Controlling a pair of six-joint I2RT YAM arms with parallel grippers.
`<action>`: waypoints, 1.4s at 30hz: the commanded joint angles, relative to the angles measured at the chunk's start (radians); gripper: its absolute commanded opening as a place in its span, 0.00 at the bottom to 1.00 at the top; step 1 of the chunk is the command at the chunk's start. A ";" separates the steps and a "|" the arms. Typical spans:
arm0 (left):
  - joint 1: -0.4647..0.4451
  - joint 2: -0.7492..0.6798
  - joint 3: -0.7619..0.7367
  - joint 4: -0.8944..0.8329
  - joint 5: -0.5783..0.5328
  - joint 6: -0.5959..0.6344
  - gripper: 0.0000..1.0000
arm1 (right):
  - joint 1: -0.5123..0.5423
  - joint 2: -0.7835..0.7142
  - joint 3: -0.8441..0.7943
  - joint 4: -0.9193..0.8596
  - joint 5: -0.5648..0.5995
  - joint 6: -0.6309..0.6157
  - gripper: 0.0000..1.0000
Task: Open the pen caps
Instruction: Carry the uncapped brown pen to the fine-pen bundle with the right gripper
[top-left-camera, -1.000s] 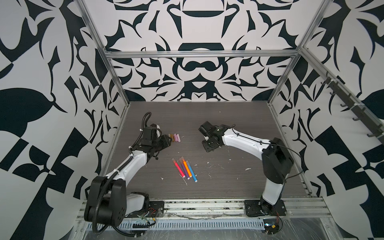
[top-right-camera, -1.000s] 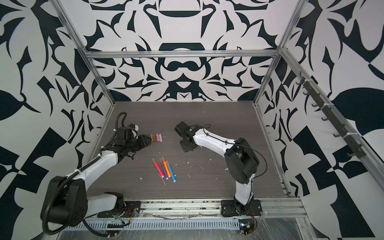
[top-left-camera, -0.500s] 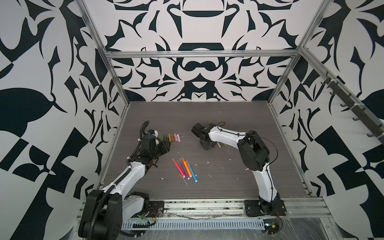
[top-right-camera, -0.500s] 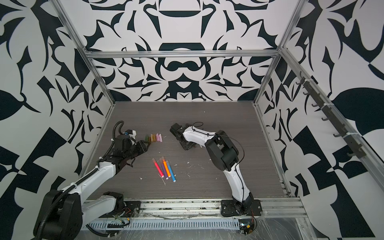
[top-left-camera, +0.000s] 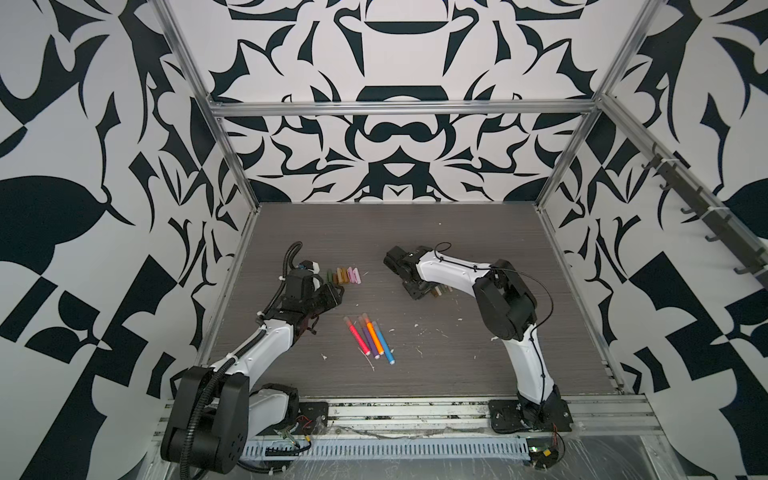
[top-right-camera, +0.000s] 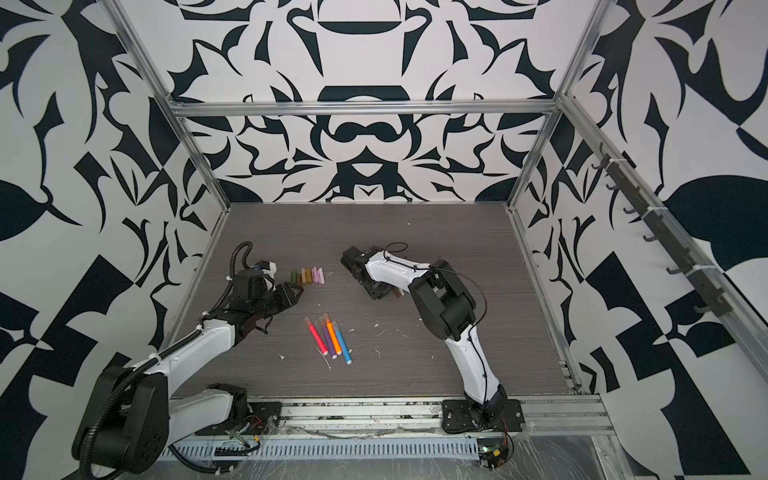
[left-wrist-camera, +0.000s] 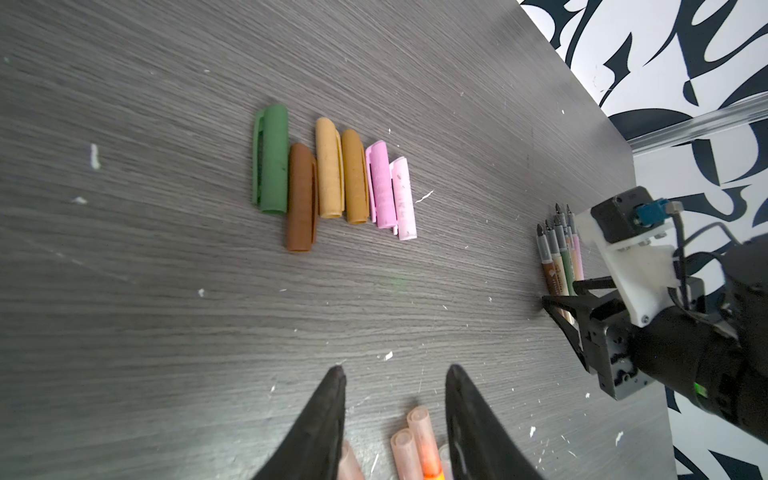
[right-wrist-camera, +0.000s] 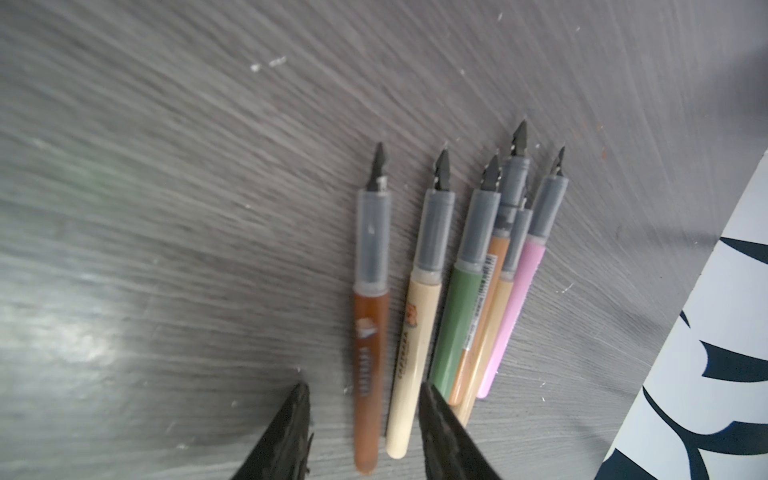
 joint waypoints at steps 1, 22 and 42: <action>-0.002 0.001 0.018 0.016 0.009 0.008 0.43 | 0.001 -0.058 0.025 -0.015 -0.046 0.007 0.41; -0.002 0.021 0.027 0.016 0.017 0.009 0.43 | -0.192 -0.087 -0.065 0.137 -0.463 0.057 0.29; -0.002 0.031 0.033 0.015 0.020 0.011 0.43 | -0.540 -0.234 -0.099 0.158 -0.498 0.163 0.29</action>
